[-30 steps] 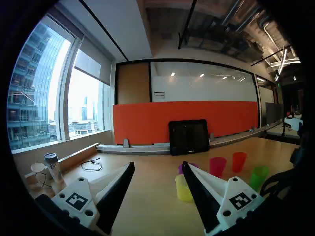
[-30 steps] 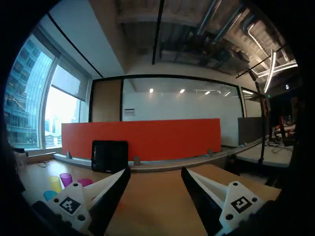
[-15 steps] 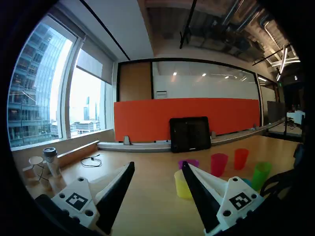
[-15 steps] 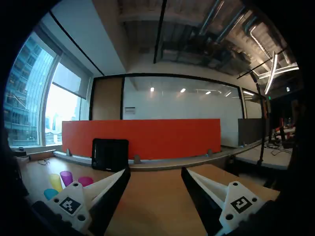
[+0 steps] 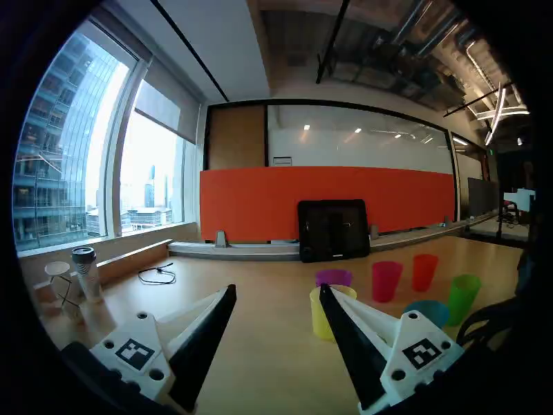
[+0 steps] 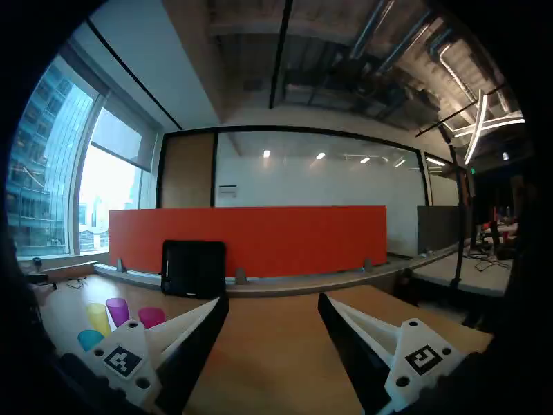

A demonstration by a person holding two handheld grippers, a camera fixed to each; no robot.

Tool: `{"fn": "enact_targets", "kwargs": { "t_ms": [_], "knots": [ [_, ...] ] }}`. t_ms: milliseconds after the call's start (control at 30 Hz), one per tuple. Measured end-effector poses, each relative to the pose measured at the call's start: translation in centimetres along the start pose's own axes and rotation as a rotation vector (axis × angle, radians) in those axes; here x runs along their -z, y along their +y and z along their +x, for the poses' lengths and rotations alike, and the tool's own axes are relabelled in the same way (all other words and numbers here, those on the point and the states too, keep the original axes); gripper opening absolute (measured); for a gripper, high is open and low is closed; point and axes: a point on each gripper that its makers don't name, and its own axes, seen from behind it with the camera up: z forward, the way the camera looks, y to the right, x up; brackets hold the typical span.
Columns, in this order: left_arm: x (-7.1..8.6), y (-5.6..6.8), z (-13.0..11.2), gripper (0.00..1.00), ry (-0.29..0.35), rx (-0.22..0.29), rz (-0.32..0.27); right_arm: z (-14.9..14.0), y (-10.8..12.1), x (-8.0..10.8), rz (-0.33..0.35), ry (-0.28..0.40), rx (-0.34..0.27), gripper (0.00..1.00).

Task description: Pour water

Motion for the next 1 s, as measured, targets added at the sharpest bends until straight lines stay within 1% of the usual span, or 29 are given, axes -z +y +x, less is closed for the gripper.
{"fn": "enact_targets", "kwargs": {
  "t_ms": [267,500,1000],
  "knots": [
    [-0.2,0.0,-0.9,0.89,-0.004,0.009,-0.005,0.5,-0.4,0.2,0.004,0.003,-0.003,0.99],
    [-0.4,0.1,-1.4,0.89,-0.010,0.015,-0.009,0.6,-0.3,0.3,0.002,0.004,-0.006,0.99],
    [-0.4,0.1,-1.4,0.89,-0.008,0.014,-0.014,0.5,-0.1,0.6,-0.002,0.003,-0.010,0.99]
  ]
}}
